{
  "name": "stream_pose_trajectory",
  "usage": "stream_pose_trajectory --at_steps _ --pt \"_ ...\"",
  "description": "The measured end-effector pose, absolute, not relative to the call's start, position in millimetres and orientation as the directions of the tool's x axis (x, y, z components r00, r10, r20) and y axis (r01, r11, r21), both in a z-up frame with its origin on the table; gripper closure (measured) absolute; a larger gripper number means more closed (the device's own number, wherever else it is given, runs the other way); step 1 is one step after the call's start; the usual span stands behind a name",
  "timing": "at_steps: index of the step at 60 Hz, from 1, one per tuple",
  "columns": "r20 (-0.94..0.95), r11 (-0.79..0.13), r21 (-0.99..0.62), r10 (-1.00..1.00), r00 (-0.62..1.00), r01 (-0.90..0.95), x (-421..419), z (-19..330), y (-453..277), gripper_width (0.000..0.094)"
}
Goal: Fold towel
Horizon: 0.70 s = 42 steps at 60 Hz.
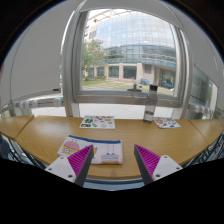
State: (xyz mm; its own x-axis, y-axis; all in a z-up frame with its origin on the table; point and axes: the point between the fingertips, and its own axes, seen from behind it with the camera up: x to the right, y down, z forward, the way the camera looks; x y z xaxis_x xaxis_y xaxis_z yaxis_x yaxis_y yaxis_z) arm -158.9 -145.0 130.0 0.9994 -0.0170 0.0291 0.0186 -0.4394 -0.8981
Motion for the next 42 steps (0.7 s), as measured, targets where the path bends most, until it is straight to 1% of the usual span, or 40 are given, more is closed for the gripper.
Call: stream_pose_trajectory --at_steps 16,25,38,41,42 --pt "-0.011 -0.48 -0.877 0.072 0.997 0.025 -297 70 -99 0.0111" --pt "0.009 -0.494 -0.868 0.073 0.997 0.044 -352 42 -64 0.0129" --pt "0.028 -0.548 -0.836 0.009 1.0 0.029 -375 -2 -24 0.0271" --pt "0.056 -0.557 -0.83 -0.001 0.998 0.046 -374 -7 -19 0.0338" --pt "0.067 -0.546 -0.836 -0.004 0.998 0.054 -374 -6 -16 0.0372"
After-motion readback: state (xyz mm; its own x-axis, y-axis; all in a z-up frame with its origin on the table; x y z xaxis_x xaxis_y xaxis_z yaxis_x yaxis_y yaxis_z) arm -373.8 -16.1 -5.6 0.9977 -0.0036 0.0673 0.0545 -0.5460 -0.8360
